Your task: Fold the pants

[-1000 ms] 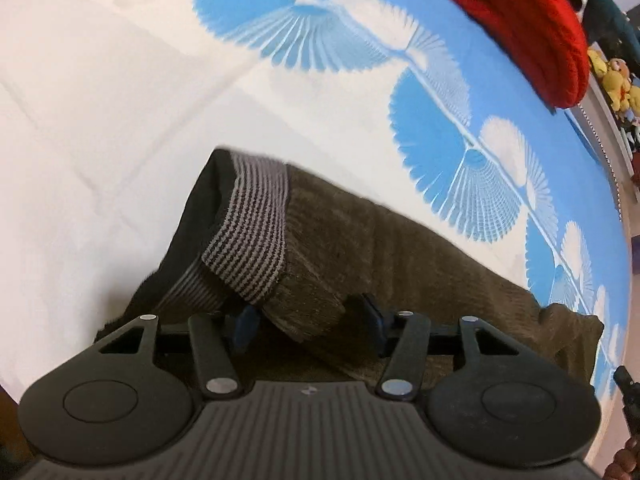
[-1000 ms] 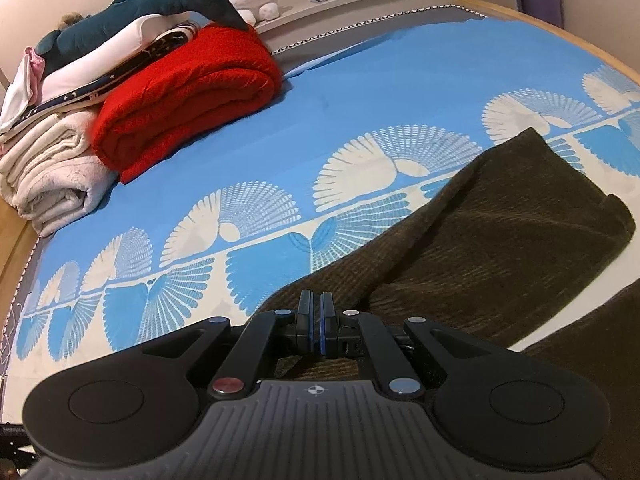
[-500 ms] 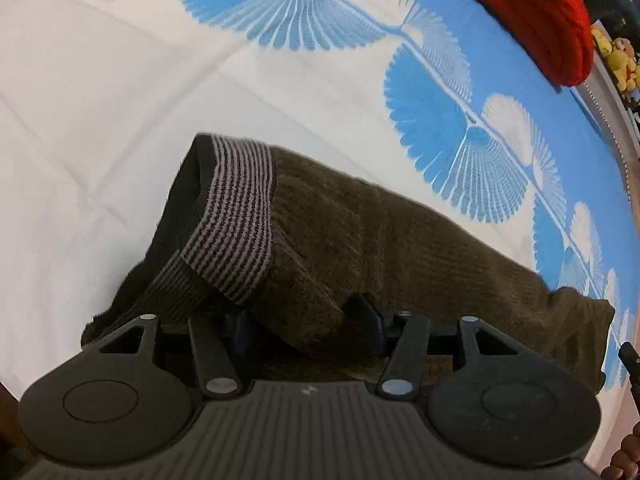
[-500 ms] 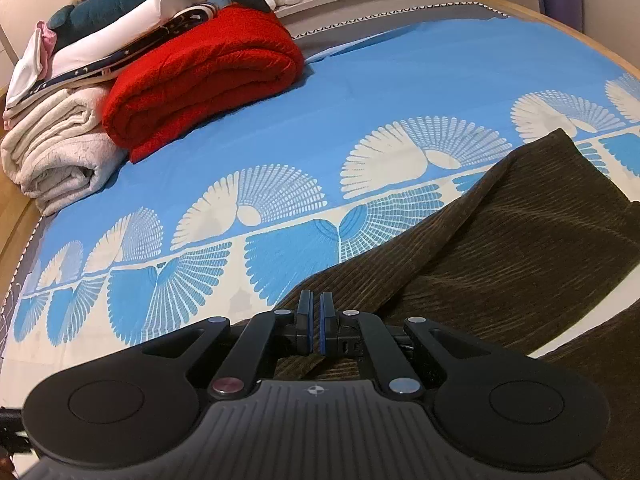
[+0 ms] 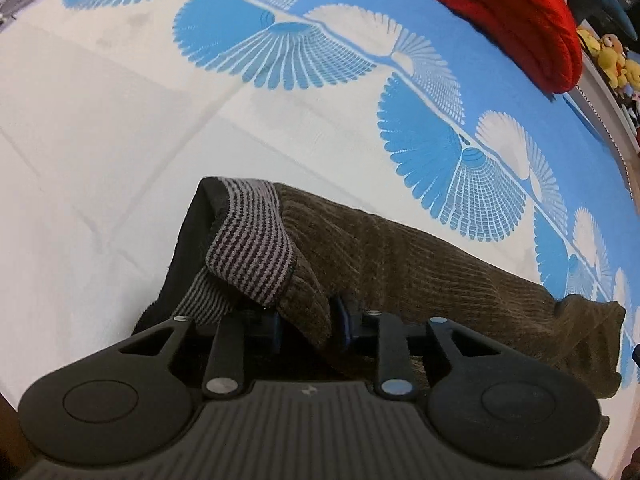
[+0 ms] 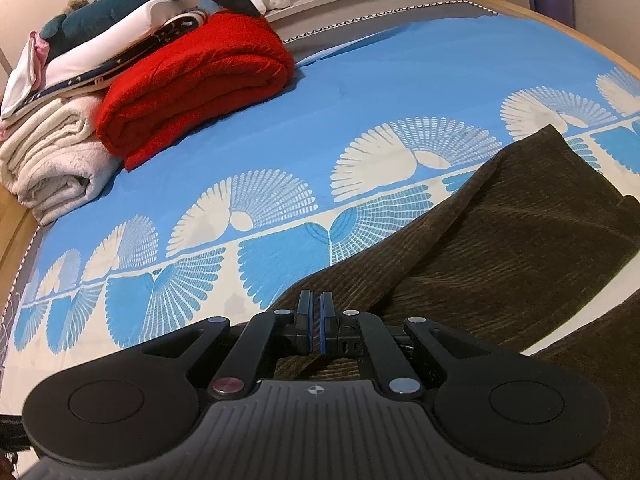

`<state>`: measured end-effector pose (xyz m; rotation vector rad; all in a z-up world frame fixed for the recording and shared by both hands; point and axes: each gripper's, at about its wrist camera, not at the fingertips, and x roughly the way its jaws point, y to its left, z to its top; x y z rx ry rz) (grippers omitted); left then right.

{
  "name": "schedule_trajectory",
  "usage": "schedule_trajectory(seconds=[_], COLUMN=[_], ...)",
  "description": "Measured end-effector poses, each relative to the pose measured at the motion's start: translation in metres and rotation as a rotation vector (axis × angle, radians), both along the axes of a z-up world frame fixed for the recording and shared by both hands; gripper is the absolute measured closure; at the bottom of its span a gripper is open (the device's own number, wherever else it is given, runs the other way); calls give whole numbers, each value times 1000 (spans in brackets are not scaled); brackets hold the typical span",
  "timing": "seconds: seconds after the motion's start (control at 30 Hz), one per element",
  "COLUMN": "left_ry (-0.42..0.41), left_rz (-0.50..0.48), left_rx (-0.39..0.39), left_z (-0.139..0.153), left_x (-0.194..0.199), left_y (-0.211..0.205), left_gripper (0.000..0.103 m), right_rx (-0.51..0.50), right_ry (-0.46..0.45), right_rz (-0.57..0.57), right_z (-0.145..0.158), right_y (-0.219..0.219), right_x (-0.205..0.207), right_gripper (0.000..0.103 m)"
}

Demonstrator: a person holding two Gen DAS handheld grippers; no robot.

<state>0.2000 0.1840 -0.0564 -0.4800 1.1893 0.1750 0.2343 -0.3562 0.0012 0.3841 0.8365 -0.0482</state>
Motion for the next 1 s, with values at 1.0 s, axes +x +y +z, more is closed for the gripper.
schedule_trajectory(seconds=[1.0], left_ry=[-67], left_rz=[-35], left_rx=[3], left_z=[11], left_x=[0], left_y=[11], left_gripper=[86], right_rx=[178], right_ry=[166], right_rz=[-305], right_z=[-101], right_y=[-65], right_x=[83], right_gripper=[69])
